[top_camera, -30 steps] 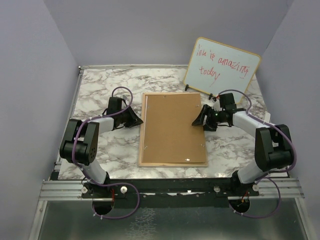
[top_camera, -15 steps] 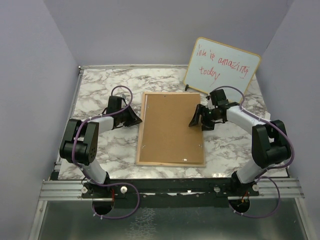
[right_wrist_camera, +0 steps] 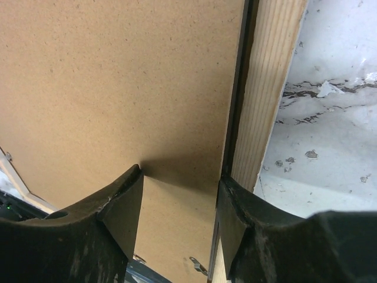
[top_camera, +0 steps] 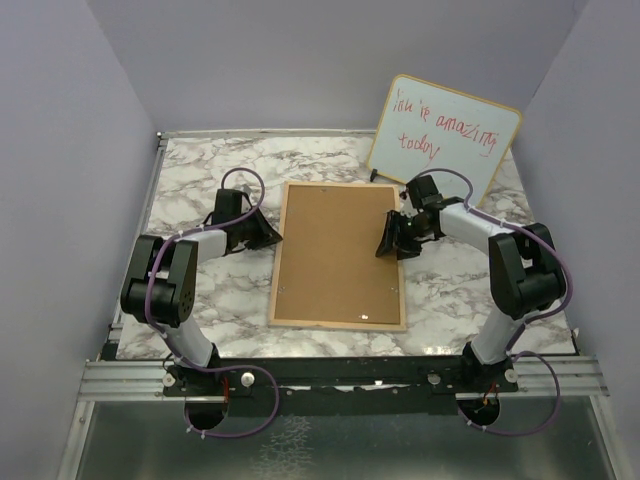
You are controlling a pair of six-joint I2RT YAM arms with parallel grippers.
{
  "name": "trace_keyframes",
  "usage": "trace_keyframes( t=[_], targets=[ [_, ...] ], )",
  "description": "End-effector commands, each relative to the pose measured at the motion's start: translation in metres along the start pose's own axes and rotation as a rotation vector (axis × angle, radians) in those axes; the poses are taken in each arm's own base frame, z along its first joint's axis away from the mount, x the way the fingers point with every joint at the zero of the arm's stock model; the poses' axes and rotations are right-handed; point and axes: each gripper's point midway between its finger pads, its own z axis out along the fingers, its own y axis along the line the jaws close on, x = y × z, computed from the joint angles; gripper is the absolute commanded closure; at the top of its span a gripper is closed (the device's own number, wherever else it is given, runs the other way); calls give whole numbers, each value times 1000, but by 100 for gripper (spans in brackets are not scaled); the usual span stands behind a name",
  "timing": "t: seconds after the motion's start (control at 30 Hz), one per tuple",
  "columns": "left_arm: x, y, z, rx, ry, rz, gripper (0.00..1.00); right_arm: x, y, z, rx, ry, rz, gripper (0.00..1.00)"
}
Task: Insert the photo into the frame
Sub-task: Turn over the photo frame item on the photo frame.
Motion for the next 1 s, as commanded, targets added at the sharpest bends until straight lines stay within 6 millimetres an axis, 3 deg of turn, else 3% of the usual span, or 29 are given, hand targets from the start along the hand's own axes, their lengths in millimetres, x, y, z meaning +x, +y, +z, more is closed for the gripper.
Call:
trace_keyframes(
  t=[0.0,0.2,0.33,0.67,0.97],
  targets=[
    [40,31,7,-107,135,-16,79,-11,33,3,-126,-24,-127,50],
    [29,36,3,-169,105,-4,79,-15,26,-9,-50,-32,-117,31],
    [25,38,1,-192,97,6,79,-15,15,-18,45,-27,-73,25],
    [25,37,0,-192,97,7,78,-6,-5,-19,173,30,-64,21],
    [21,36,0,-192,92,17,73,-22,-13,-31,251,-80,-54,21]
  ],
)
